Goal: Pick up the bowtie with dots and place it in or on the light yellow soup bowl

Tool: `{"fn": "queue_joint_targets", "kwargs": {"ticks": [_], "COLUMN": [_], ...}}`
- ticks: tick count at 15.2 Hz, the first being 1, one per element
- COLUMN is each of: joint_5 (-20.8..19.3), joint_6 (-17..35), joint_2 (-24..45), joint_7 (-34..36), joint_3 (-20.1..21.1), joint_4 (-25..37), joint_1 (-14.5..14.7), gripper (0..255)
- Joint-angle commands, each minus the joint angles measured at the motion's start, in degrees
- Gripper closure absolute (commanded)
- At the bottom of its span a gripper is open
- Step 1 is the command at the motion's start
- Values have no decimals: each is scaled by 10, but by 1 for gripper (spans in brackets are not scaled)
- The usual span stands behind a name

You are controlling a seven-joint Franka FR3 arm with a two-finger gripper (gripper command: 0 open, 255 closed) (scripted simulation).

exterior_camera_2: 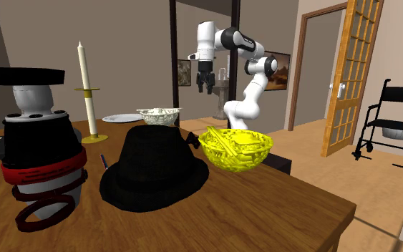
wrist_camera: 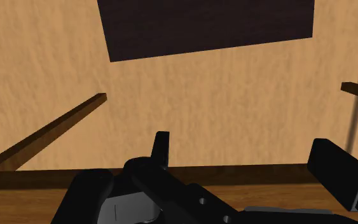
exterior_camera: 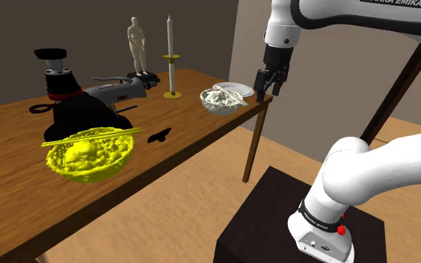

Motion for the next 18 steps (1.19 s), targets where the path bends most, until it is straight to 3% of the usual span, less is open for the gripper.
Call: {"fn": "queue_joint_targets", "kwargs": {"ticks": [1, 10, 18], "joint_5": [0, -5, -41], "joint_6": [0, 137, 232], "joint_2": [0, 129, 260], "joint_7": [0, 7, 26], "joint_3": [0, 70, 136], "joint_4": [0, 23, 78], "joint_1": [0, 42, 65], "gripper": [0, 0, 0]}}
